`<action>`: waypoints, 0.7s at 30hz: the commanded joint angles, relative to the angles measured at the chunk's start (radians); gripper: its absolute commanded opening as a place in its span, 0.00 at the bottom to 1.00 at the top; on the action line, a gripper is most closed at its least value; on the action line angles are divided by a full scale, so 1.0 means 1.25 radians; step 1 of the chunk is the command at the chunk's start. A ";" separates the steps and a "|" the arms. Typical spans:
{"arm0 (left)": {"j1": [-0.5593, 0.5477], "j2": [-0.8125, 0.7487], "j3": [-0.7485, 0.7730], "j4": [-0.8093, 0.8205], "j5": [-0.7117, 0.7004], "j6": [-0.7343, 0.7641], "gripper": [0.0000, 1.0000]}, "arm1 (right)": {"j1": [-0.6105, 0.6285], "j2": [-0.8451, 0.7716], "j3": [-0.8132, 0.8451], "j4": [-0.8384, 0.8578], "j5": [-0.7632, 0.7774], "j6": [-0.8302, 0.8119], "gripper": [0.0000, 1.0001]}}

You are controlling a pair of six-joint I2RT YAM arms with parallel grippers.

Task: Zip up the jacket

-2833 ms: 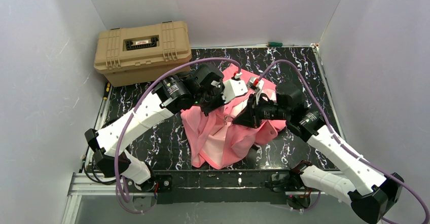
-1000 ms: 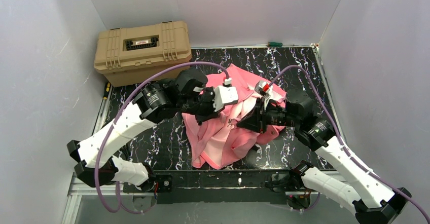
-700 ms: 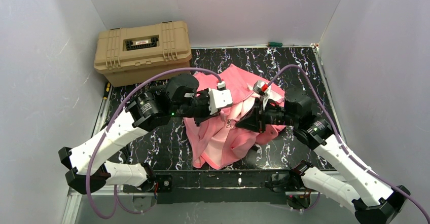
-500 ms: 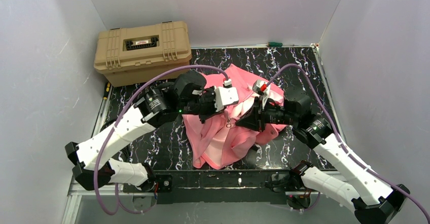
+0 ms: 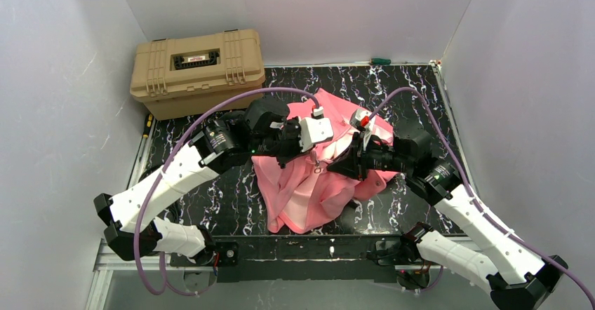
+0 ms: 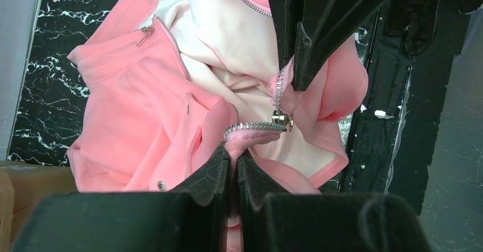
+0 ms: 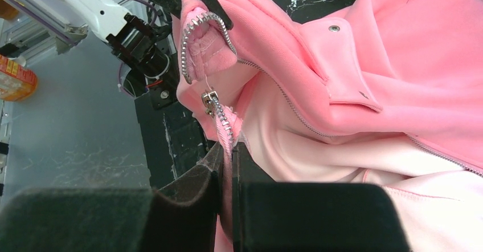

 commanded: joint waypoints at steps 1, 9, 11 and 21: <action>-0.002 -0.001 0.032 -0.006 -0.010 -0.002 0.00 | -0.002 -0.004 0.046 0.018 0.007 -0.005 0.01; -0.002 0.002 0.039 -0.010 -0.016 -0.005 0.00 | -0.002 0.001 0.052 0.038 0.013 0.010 0.01; -0.003 0.002 0.040 -0.010 -0.018 -0.008 0.00 | -0.002 0.000 0.049 0.050 0.015 0.018 0.01; -0.002 0.005 0.044 -0.010 -0.027 -0.009 0.00 | -0.002 0.006 0.038 0.069 0.004 0.041 0.01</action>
